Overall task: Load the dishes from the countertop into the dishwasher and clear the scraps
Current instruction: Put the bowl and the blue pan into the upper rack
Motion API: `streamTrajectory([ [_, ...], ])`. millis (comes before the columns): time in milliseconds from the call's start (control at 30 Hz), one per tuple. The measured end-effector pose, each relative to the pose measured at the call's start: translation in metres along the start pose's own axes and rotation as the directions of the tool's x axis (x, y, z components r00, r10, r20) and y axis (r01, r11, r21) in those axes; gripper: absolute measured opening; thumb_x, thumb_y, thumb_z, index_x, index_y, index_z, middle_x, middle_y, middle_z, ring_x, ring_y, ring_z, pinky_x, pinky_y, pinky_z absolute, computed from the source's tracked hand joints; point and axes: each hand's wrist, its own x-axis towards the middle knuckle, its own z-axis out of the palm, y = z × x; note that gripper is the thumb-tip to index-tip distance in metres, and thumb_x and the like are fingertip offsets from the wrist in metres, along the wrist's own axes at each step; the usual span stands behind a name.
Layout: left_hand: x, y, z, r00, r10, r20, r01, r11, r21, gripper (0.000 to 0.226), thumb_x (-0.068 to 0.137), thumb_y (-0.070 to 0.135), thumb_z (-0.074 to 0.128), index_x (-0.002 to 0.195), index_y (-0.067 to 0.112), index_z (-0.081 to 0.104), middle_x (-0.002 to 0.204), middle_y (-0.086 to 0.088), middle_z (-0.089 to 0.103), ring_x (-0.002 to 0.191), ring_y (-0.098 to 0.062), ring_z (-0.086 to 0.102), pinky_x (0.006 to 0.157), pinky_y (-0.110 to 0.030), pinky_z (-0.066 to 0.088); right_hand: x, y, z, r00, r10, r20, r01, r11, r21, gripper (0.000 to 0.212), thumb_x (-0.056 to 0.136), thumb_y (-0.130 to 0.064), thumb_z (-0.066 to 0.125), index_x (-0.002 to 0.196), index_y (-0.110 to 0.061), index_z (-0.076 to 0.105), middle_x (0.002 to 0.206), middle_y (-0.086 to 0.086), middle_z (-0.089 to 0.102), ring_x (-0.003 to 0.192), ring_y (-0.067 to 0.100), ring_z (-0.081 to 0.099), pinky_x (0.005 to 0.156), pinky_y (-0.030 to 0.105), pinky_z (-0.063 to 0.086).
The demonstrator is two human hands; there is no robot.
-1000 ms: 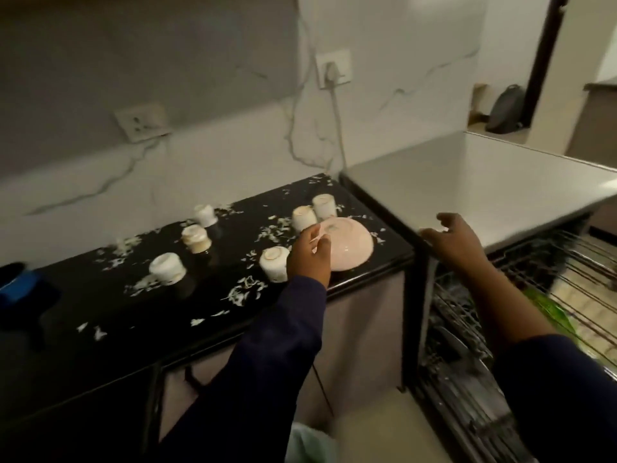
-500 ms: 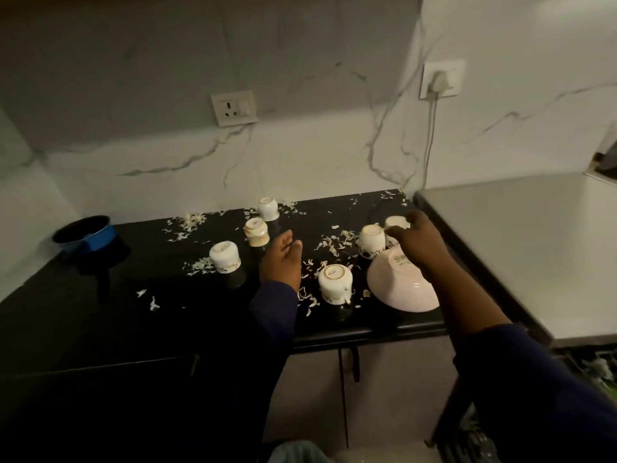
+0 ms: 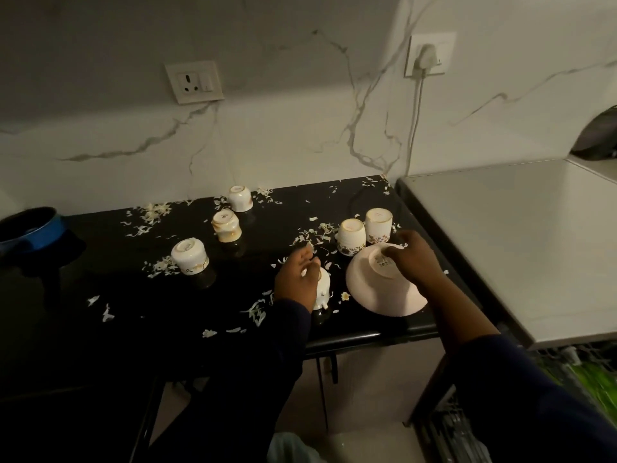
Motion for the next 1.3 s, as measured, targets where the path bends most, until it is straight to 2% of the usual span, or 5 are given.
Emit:
streamTrajectory([
  [300,0.017,0.008,0.064,0.91,-0.152,0.386,0.119,0.987,0.109,0.048,0.092,0.017,0.049,0.138,0.012,0.036,0.143,-0.009,0.041,0.13,-0.023,0.04,0.106,-0.029,0.031,0.014,0.051,-0.008,0.972,0.235,0.024,-0.226,0.955,-0.191,0.063,0.084,-0.041,0.063,0.133,-0.005,0.044,0.132,0.018,0.051,0.119,0.034,0.05,0.099,0.044,0.043],
  [500,0.038,-0.006,0.084,0.871,-0.316,0.375,0.223,0.936,0.271,0.053,0.093,0.025,0.046,0.141,0.012,0.03,0.145,-0.011,0.037,0.132,-0.028,0.036,0.106,-0.033,0.029,0.015,0.064,-0.006,0.935,0.347,0.069,-0.341,0.937,-0.077,0.059,0.089,-0.045,0.056,0.129,-0.002,0.048,0.127,0.014,0.055,0.112,0.029,0.055,0.092,0.036,0.045],
  [767,0.05,-0.017,0.1,0.867,-0.341,0.364,0.346,0.937,0.055,0.048,0.087,0.022,0.057,0.131,0.01,0.045,0.132,-0.014,0.051,0.12,-0.031,0.048,0.098,-0.035,0.037,0.026,0.071,-0.002,0.893,0.437,0.107,-0.45,0.871,0.196,0.073,0.081,-0.051,0.063,0.132,-0.003,0.044,0.133,0.013,0.048,0.115,0.027,0.05,0.087,0.035,0.043],
  [1100,0.043,0.002,0.102,0.977,-0.048,0.206,0.035,0.997,0.065,0.066,0.075,0.023,0.067,0.135,0.018,0.04,0.139,-0.016,0.035,0.125,-0.034,0.04,0.104,-0.047,0.038,0.018,0.066,-0.014,0.935,0.354,-0.017,-0.314,0.85,0.424,0.101,0.034,-0.064,0.082,0.12,-0.015,0.057,0.128,0.012,0.05,0.106,0.026,0.056,0.087,0.043,0.055],
  [1300,0.029,0.007,0.115,0.966,0.016,0.258,-0.042,0.995,0.095,0.062,0.076,0.037,0.06,0.134,0.025,0.039,0.142,-0.013,0.033,0.127,-0.036,0.036,0.103,-0.054,0.036,-0.022,0.063,-0.042,0.945,0.327,0.006,-0.278,0.794,0.541,0.06,0.065,-0.033,0.083,0.112,-0.001,0.061,0.106,0.013,0.069,0.094,0.024,0.066,0.073,0.035,0.058],
])
